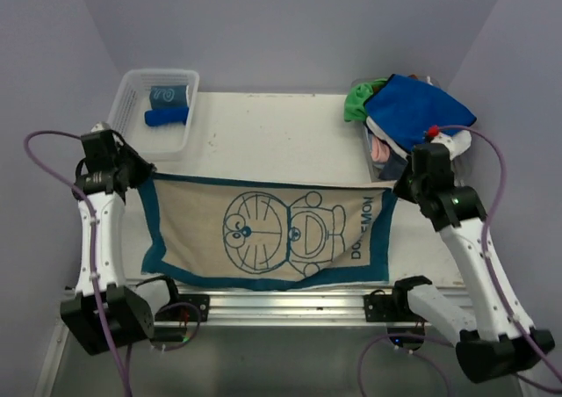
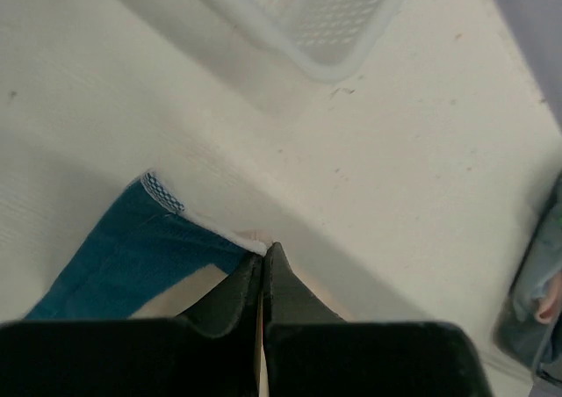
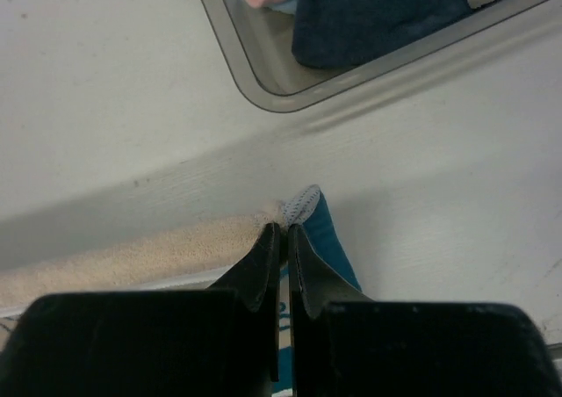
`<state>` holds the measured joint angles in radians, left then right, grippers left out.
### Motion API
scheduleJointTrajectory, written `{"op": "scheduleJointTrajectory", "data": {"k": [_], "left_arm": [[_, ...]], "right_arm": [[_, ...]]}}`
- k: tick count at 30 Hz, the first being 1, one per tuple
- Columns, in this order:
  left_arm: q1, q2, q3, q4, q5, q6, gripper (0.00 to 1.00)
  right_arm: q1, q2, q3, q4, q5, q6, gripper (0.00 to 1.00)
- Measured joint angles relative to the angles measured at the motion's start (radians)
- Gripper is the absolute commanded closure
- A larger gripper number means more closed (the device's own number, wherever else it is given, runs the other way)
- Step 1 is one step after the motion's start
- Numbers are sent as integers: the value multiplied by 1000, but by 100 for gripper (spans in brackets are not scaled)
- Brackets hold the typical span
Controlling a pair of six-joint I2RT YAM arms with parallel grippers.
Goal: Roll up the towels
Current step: Flatten the towel, then fold the towel
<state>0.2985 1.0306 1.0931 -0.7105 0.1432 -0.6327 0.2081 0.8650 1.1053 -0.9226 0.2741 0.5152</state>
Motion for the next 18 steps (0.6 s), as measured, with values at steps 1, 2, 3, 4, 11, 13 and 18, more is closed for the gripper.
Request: {"op": "scheduleJointTrajectory", "data": {"k": [1,2,3,4,11,13,18], "left_arm": [[0,68,-25,13,3,-2,100],[0,130,-43,23,2,-2,100],[-5,185,-51,27,-1,-2,100],[-8,229,-51,35,-5,-2,100],[-34,433,23,101,-40,-2,100],[-43,486,60,116,-48,-2,100],[-60,528,93,124,-64,-2,100]], "right_arm": [[0,61,-19,39,7,0,100],[0,132,-31,79,14,-1,100],[0,217,-33,122,26,-3,100],[0,267,-33,155,31,-3,100],[-3,550,35,293,57,-17,100],[-8,590,79,312,57,-21,100],[-21,623,132,346,50,-27,100]]}}
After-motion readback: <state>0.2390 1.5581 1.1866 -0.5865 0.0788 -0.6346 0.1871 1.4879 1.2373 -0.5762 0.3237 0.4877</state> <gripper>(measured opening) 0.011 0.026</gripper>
